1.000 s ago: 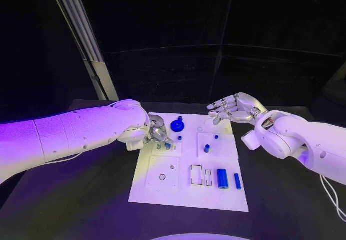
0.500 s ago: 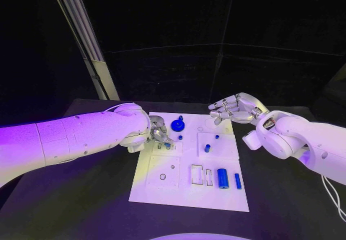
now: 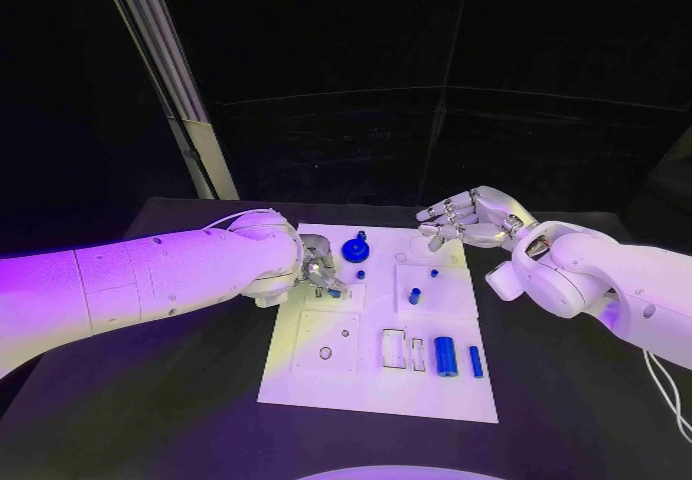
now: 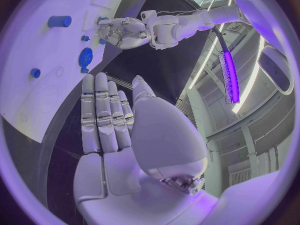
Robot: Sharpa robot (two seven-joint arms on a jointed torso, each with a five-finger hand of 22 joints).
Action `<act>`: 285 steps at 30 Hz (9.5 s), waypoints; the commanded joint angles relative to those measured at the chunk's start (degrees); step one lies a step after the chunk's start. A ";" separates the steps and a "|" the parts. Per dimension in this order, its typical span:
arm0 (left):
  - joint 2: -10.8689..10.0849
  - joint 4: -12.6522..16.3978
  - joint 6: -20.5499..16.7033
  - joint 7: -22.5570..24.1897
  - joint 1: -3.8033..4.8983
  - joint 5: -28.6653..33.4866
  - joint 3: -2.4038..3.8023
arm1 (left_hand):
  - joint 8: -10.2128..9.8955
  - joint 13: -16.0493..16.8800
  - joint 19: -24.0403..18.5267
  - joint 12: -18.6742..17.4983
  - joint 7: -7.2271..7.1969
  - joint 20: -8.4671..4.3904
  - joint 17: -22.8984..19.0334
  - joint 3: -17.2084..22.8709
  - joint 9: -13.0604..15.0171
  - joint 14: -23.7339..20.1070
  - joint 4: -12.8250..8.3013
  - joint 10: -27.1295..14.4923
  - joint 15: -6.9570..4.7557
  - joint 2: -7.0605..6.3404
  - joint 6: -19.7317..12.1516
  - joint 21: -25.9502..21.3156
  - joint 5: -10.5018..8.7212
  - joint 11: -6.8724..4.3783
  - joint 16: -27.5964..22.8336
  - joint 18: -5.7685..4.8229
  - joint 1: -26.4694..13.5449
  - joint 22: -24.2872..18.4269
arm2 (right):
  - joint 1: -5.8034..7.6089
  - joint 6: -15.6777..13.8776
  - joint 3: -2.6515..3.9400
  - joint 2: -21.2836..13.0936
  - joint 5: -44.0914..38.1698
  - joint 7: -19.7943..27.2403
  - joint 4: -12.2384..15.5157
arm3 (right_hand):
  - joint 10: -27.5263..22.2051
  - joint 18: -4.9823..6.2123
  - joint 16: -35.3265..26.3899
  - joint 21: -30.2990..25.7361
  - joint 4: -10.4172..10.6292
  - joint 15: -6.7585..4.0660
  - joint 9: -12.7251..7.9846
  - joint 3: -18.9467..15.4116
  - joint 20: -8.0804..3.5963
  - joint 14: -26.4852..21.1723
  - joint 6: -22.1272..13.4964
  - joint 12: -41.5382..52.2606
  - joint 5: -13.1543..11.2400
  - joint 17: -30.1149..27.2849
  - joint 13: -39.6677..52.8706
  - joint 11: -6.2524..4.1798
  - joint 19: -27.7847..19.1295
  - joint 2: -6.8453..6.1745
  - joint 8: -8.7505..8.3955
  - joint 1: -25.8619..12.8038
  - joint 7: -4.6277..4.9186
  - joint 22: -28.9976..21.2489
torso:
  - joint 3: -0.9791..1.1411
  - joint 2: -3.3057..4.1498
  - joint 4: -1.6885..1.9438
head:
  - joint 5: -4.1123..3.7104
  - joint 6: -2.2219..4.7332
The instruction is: Assemble the parts on the task board
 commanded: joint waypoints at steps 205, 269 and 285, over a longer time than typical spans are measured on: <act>4.52 -20.58 7.42 7.21 1.84 7.78 2.59 | -4.00 -3.73 0.64 -0.53 0.25 0.38 15.09 8.60 -6.14 5.85 -11.42 0.47 0.27 -0.40 3.56 -1.94 14.91 0.55 0.18 -0.75 -1.71 0.04 | 0.08 2.83 0.00 1.72 -1.09 -0.34 -1.15 | -1.84 0.23 -0.52 -4.30 -0.96 1.18 0.18 -2.90 1.16 -2.84 -0.76 1.00 4.30 -1.30 0.27 0.52 0.11 1.27 0.01 -2.83 0.36 -2.45 | 0.04 -0.19 0.39 | -0.17 0.20; -3.18 0.01 2.09 3.74 0.41 -0.70 -1.10 | -4.32 -2.19 0.84 0.19 -0.18 0.09 15.09 9.90 -5.69 5.85 -12.70 1.97 -0.04 -1.25 5.04 -1.78 16.40 0.17 0.18 -0.81 -3.50 0.38 | 0.07 3.35 -0.01 2.11 0.29 0.11 -1.72 | -1.87 0.23 -0.52 -4.43 -0.99 1.18 0.19 -2.92 1.15 -2.84 -0.74 1.05 4.75 -1.35 0.27 0.52 0.20 1.39 0.01 -2.83 0.35 -2.53 | -0.03 -0.44 0.74 | -0.08 -0.87; -2.81 -0.47 3.35 3.07 0.39 -0.62 -1.11 | -4.33 -2.26 0.81 0.14 -0.18 0.08 15.09 9.89 -5.68 5.85 -12.69 1.95 -0.04 -1.27 5.05 -1.82 16.39 0.16 0.18 -0.80 -3.56 0.32 | 0.07 3.46 -0.01 2.15 0.29 0.10 -1.71 | -1.89 0.22 -0.53 -4.50 -1.01 1.18 0.19 -2.91 1.14 -2.85 -0.73 1.07 4.87 -1.37 0.27 0.51 0.25 1.50 0.02 -2.82 0.34 -2.57 | -0.06 -0.40 0.71 | -0.07 -0.92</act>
